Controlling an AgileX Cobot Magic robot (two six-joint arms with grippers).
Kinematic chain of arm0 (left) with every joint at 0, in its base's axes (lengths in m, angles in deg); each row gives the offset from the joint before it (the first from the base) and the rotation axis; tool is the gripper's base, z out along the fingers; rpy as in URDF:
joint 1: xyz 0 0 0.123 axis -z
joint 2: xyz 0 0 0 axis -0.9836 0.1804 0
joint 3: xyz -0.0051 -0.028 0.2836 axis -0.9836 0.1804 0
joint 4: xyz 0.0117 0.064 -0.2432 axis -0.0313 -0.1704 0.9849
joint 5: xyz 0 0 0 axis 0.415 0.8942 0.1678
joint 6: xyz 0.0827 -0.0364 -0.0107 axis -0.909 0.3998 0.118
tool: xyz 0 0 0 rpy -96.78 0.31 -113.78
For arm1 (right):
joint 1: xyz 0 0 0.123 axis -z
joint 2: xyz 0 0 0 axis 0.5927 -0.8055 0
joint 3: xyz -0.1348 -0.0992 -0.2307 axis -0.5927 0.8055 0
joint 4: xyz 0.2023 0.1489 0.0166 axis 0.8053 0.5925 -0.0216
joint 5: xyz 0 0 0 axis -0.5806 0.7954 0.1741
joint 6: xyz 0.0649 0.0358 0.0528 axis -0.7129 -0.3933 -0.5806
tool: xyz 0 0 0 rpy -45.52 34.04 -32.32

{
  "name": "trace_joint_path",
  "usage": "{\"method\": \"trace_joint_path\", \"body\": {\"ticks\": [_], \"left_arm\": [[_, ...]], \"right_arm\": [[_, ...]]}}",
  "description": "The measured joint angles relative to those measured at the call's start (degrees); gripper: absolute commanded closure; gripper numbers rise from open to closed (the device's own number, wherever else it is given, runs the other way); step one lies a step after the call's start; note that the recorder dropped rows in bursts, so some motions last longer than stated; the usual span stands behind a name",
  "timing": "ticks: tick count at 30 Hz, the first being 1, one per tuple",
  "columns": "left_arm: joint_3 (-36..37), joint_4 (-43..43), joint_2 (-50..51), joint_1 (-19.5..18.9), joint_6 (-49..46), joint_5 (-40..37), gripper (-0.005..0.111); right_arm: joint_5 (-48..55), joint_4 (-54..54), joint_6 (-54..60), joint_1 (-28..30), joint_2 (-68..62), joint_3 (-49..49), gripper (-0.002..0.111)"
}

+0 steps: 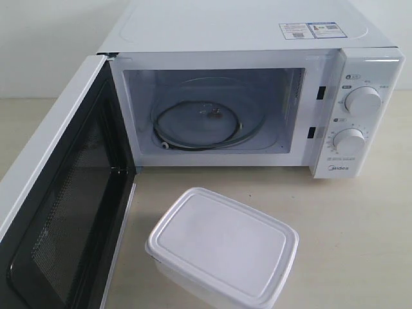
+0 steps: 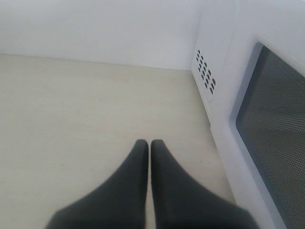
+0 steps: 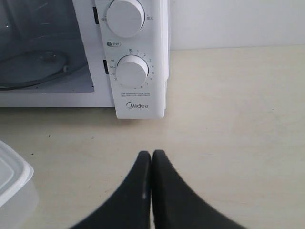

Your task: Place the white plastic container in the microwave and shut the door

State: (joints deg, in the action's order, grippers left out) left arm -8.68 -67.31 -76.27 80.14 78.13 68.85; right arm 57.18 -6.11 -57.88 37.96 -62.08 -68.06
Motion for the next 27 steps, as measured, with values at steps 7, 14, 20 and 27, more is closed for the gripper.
{"method": "trace_joint_path", "body": {"ticks": [7,14,20,27], "left_arm": [[0.0,0.0,0.0,0.0,0.0,0.0,0.102],[0.0,0.0,0.0,0.0,0.0,0.0,0.102],[0.0,0.0,0.0,0.0,0.0,0.0,0.102],[0.0,0.0,0.0,0.0,0.0,0.0,0.102]], "right_arm": [[0.0,0.0,0.0,0.0,0.0,0.0,0.109],[0.0,0.0,0.0,0.0,0.0,0.0,0.109],[-0.75,0.0,0.39,0.0,0.0,0.0,0.109],[-12.46,-0.11,0.39,0.0,0.0,0.0,0.109]]}}
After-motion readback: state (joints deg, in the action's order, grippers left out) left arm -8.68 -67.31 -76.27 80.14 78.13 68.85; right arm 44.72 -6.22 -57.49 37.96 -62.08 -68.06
